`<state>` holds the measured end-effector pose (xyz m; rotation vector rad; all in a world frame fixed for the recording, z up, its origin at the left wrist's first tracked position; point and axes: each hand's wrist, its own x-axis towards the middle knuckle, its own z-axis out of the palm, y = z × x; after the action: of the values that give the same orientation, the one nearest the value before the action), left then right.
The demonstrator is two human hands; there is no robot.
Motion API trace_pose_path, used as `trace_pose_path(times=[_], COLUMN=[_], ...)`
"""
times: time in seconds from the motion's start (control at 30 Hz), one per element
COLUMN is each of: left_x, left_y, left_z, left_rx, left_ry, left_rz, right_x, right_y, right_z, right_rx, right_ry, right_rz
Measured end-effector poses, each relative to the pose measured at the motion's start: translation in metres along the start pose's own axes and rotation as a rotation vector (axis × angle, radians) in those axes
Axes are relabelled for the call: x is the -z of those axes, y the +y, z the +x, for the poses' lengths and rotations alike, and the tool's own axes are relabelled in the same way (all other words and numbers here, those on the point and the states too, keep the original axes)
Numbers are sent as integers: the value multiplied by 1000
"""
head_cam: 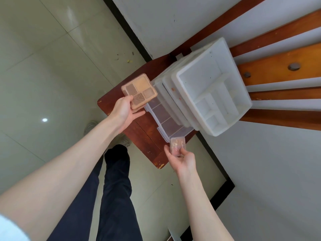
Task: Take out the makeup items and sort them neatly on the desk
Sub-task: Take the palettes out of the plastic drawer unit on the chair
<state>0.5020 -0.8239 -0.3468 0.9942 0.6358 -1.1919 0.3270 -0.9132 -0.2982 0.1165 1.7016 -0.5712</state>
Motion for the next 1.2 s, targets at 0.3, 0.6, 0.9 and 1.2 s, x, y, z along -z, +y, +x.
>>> trace_pose_path(times=[0.3, 0.6, 0.9, 1.2], left_x=[-25, -54, -67, -26], left_y=[-9, -10, -2, -1], left_z=[10, 28, 29, -31], left_rx=[-17, 28, 76, 51], left_ry=[-4, 66, 40, 90], left_rz=[-48, -242, -322, 281], right_x=[-2, -18, -24, 8], right_y=[-17, -21, -21, -18], right_z=[14, 33, 34, -20], right_rx=[-61, -46, -58, -9], right_ry=[-112, -242, -247, -132], right_rz=[466, 816, 718, 295])
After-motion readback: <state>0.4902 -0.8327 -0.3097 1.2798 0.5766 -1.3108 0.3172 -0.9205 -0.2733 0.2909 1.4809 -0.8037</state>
